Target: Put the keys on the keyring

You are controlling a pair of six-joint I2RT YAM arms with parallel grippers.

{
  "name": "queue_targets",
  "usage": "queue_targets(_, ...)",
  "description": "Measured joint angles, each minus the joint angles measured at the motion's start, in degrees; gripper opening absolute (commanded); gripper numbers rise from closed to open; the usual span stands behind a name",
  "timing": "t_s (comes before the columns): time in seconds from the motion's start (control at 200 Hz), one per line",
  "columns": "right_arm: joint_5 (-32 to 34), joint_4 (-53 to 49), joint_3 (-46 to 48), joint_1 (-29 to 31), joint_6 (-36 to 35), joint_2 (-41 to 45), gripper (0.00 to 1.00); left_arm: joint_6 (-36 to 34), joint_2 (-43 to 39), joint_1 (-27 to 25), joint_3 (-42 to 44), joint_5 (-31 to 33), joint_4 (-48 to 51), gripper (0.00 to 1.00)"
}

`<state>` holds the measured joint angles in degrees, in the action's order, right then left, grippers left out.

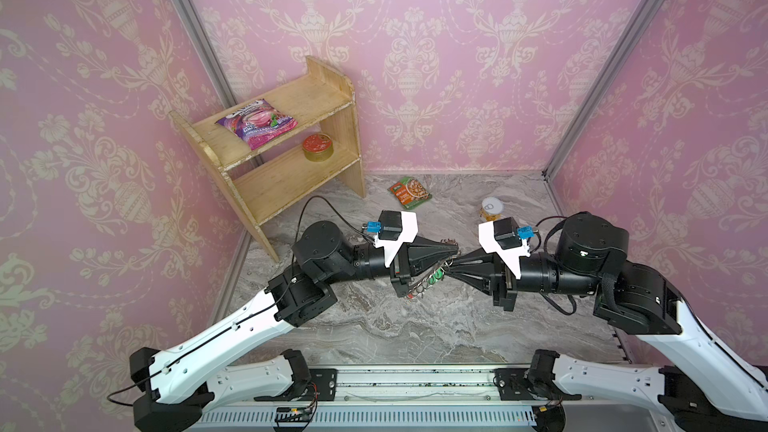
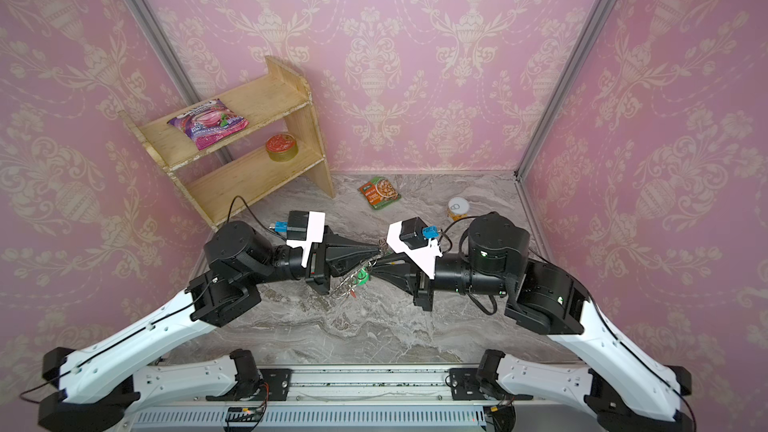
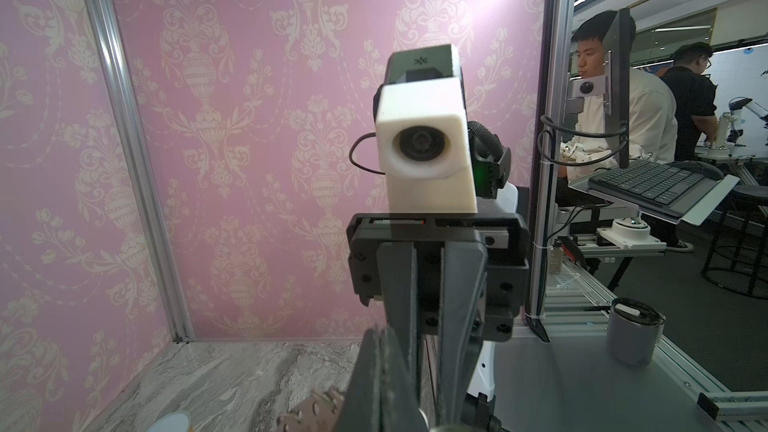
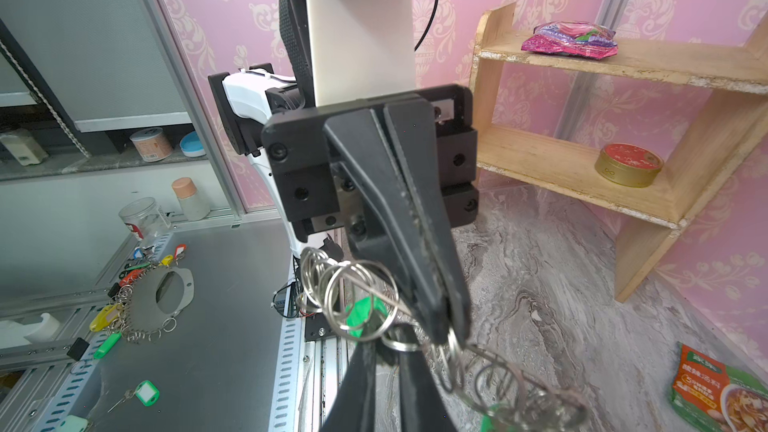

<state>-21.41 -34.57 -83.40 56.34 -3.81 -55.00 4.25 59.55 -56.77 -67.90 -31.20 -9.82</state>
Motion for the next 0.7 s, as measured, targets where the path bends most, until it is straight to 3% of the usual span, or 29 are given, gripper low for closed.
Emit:
queue_targets(0.115, -0.04, -0.22, 0.00, -0.02, 0.02, -0.15, 0.16, 0.17, 0.00, 0.00, 0.20, 0.02, 0.00, 0.00)
queue_targets(0.265, -0.28, -0.74, 0.00, 0.00, -0.57, -0.13, 0.26, 0.17, 0.00, 0.00, 0.31, 0.09, 0.00, 0.00)
queue_targets(0.701, 2.14, -4.87, -0.15, 0.04, -1.05, 2.25, 0.37, 0.17, 0.00, 0.00, 0.70, 0.17, -0.02, 0.00)
